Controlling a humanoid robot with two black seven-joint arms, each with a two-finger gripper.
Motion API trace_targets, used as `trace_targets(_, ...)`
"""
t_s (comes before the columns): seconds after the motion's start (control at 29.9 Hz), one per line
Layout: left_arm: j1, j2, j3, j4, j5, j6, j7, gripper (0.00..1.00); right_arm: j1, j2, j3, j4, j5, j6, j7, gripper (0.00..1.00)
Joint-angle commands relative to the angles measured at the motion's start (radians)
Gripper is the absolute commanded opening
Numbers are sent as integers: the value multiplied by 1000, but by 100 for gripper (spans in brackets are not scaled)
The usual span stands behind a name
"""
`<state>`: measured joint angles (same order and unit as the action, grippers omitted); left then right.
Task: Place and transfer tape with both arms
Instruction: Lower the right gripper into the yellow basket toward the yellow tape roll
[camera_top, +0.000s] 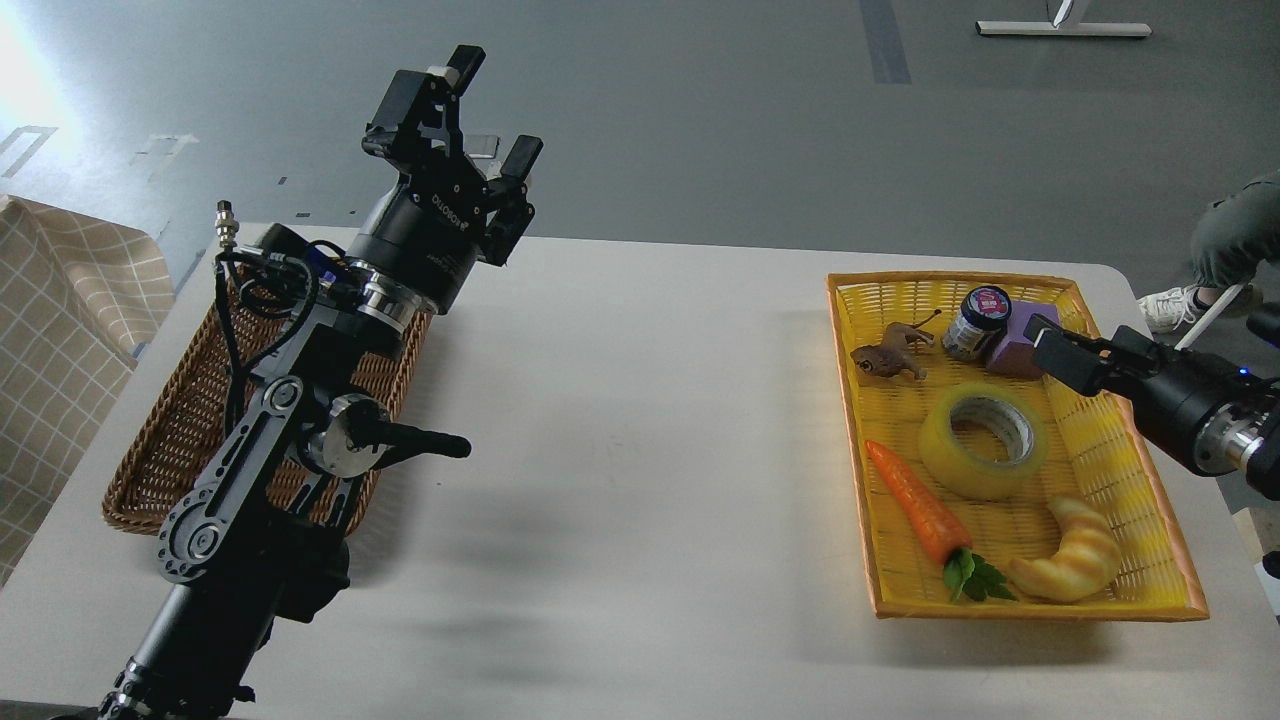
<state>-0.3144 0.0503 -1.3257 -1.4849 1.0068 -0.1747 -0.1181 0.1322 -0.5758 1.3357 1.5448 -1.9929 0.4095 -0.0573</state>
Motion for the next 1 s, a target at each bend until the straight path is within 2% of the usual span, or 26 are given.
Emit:
trace_targets(0.0, 0, 2, -1, 3, -1, 0, 0, 98, 39, 25, -20, -46, -4, 26, -9, 99)
trace_targets(0.1, 1, 5, -3, 5, -1, 0, -2, 98, 75, 34, -39, -80, -49, 43, -48, 99)
trace_targets(0.27, 2, 6, -1, 9, -2, 0, -5, 98, 90, 34, -55, -137, -70, 43, -47, 96)
trace_targets(0.63, -2, 13, 8, 15, -2, -2, -3, 98, 101, 25, -128, -158, -110, 42, -42, 93)
trace_targets(0.97, -2, 10, 3, 15, -1, 0, -2, 98, 101, 16, -202, -160, -147, 43, -38, 96)
